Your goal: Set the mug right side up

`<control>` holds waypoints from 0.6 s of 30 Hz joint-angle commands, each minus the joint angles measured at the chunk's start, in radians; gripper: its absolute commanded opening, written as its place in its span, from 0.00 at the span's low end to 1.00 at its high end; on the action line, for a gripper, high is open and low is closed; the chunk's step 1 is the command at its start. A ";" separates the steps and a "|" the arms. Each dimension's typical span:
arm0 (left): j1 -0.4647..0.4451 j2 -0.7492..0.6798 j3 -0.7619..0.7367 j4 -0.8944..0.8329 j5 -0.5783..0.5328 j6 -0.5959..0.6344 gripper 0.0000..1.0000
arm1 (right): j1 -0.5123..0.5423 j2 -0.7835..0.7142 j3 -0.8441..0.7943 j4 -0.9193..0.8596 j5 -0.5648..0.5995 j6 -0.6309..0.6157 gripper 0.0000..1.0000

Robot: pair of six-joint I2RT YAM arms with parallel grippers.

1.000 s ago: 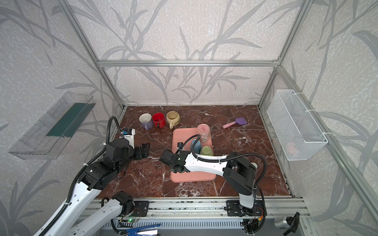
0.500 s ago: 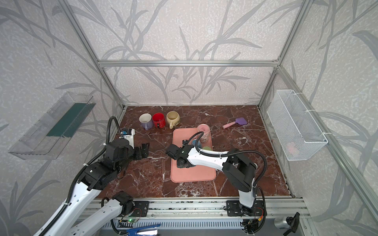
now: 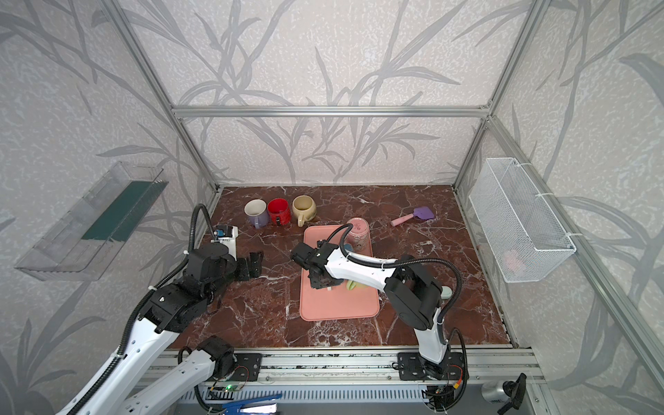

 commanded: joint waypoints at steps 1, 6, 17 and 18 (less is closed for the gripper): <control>0.000 0.002 0.020 -0.031 -0.012 0.003 0.91 | -0.008 0.011 0.026 -0.060 0.020 -0.023 0.33; 0.000 -0.004 0.020 -0.031 -0.013 0.001 0.91 | -0.012 0.025 0.032 -0.075 0.021 -0.026 0.27; -0.001 -0.005 0.019 -0.031 -0.013 0.001 0.91 | -0.019 0.035 0.050 -0.068 0.018 -0.056 0.00; -0.001 -0.005 0.018 -0.030 -0.013 0.001 0.91 | -0.019 0.031 0.048 -0.067 0.020 -0.057 0.00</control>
